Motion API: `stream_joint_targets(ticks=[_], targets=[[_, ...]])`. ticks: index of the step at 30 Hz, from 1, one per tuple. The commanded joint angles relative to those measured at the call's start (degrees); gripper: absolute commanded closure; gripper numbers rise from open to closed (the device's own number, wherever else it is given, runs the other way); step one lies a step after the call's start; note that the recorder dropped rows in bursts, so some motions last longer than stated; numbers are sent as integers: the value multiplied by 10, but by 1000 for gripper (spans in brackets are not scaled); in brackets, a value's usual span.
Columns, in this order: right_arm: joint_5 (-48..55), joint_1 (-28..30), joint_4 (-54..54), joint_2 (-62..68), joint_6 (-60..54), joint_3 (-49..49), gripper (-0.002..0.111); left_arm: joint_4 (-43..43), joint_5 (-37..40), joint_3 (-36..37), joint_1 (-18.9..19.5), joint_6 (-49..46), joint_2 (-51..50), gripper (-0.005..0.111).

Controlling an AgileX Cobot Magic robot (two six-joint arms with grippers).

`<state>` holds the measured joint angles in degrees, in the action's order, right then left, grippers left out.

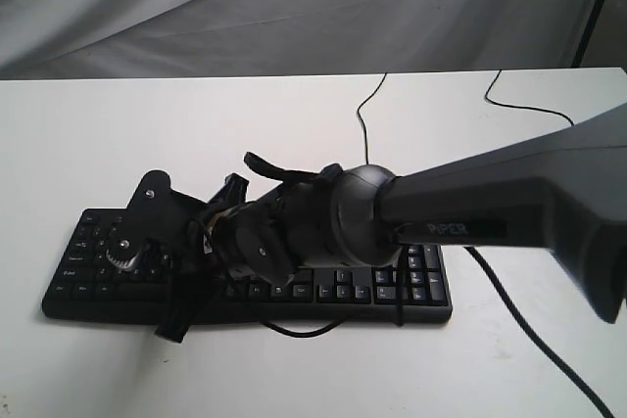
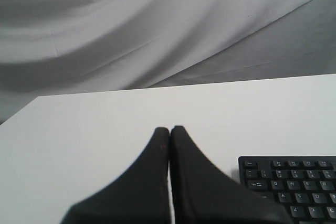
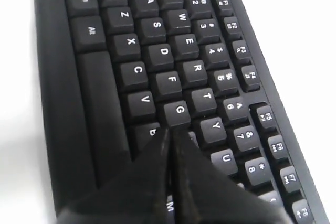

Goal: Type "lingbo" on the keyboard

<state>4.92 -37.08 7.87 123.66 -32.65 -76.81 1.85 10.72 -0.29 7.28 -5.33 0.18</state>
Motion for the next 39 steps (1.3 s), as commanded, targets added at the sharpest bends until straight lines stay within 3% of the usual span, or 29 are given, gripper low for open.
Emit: stream_joint_targets(ticks=[1, 12, 39], targets=[[3, -1, 2, -8, -3, 0, 108, 0, -2, 3, -2, 2, -2, 106], [35, -1, 0, 29, -3, -93, 108, 0, -2, 3, -2, 2, -2, 106], [26, -1, 2, 71, -3, -93, 108, 0, -2, 3, -2, 2, -2, 106]])
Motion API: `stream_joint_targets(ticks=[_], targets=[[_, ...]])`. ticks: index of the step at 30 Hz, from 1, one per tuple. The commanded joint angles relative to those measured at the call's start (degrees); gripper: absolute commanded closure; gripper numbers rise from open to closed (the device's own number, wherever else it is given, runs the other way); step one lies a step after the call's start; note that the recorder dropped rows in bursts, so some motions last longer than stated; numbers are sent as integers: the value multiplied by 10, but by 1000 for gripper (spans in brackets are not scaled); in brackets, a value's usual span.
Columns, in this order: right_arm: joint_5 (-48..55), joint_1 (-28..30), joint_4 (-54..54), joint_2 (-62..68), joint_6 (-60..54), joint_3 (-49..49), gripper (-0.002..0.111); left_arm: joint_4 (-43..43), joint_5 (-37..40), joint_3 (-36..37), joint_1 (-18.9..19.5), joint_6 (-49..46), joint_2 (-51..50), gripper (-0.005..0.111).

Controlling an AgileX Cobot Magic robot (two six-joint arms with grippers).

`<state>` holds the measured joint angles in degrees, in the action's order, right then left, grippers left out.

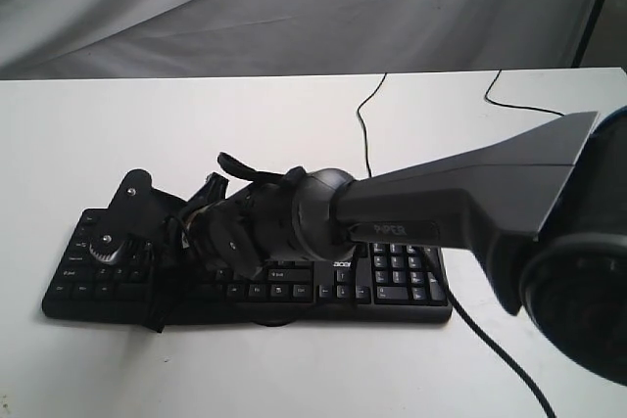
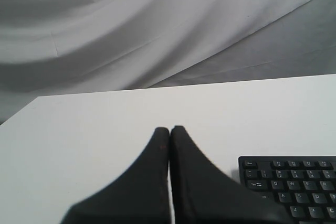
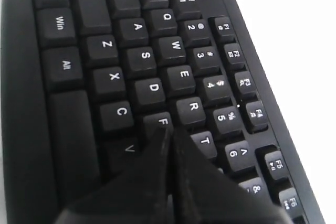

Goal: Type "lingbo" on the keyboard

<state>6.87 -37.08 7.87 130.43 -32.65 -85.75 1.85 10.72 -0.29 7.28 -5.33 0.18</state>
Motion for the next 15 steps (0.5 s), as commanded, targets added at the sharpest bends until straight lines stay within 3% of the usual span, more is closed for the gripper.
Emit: stream_joint_targets(ticks=[1, 15], targets=[[5, -1, 2, 0, -3, -4, 108, 0, -2, 3, -2, 2, -2, 106], [37, -1, -2, -40, -3, -4, 108, 0, -2, 3, -2, 2, -2, 106]])
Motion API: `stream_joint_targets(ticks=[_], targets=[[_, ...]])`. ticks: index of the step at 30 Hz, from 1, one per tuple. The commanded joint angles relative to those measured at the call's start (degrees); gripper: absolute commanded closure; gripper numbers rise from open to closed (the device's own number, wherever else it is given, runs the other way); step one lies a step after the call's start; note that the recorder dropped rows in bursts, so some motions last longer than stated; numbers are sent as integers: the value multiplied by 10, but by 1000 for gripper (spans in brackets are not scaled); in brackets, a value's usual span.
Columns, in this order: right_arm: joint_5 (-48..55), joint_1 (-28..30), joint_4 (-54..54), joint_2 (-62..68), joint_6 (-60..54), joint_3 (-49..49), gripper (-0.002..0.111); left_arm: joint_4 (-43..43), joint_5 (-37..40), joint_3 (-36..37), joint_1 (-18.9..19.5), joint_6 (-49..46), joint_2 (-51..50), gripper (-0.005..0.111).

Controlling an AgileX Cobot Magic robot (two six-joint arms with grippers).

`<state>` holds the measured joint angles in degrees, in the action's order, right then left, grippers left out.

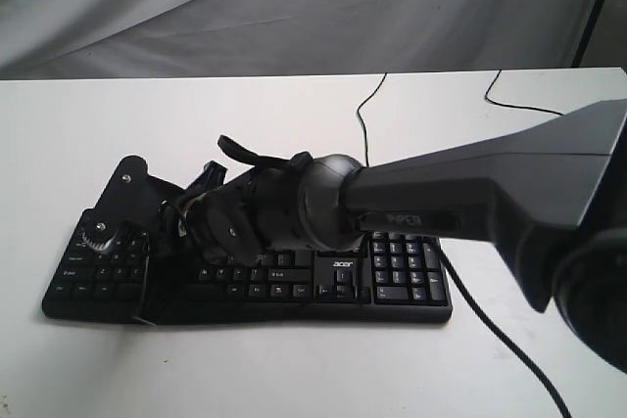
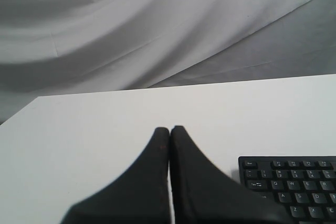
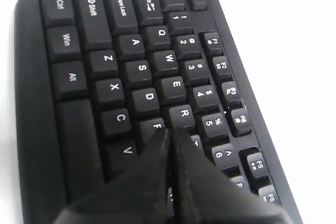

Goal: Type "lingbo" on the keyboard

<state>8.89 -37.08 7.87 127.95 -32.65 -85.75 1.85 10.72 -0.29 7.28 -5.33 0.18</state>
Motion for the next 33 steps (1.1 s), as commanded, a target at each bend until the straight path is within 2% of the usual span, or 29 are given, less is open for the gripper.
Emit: stream_joint_targets(ticks=[1, 5, 10, 33], targets=[[18, -1, -2, -20, -3, 3, 108, 0, -2, 3, -2, 2, -2, 106], [-8, -2, -2, -37, -3, 42, 108, 0, -2, 3, -2, 2, -2, 106], [-35, -16, 7, -35, 6, 44, 108, 0, -2, 3, -2, 2, -2, 106], [-18, -7, -13, -18, -6, 44, 108, 0, -2, 3, -2, 2, -2, 106]])
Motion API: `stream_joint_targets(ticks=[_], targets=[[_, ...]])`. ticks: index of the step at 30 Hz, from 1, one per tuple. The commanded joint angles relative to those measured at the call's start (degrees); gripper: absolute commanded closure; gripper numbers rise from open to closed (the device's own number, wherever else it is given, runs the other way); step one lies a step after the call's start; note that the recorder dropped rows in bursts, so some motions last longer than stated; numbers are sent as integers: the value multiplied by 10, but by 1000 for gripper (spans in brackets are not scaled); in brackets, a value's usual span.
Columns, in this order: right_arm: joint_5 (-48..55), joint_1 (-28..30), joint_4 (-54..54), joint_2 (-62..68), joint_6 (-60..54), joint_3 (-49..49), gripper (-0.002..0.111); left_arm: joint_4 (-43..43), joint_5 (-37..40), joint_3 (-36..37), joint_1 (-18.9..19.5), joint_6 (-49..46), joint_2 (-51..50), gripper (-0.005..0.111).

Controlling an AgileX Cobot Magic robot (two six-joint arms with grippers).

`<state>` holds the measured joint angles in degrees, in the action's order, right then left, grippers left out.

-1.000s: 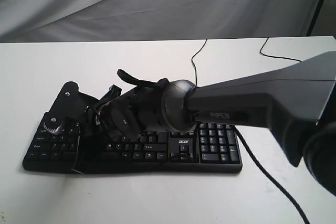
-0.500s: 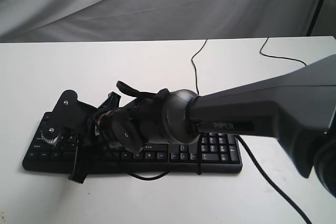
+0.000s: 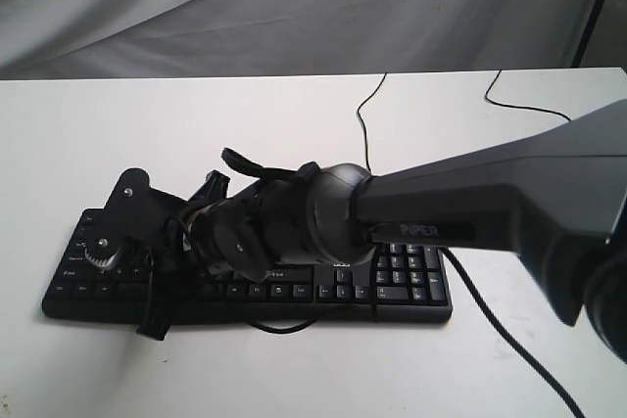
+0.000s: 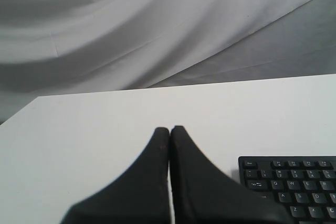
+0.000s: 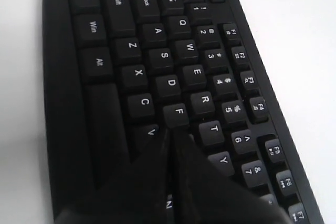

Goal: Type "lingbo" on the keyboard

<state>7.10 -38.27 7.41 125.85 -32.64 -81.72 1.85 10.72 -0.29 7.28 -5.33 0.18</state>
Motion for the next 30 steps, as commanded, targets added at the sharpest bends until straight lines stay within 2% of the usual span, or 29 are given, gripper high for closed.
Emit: stream_joint_targets(ticks=[1, 30], targets=[[0, 5, -8, 4, -6, 3, 108, 0, -2, 3, -2, 2, -2, 106], [2, 5, -4, 4, -6, 3, 108, 0, -2, 3, -2, 2, -2, 106]])
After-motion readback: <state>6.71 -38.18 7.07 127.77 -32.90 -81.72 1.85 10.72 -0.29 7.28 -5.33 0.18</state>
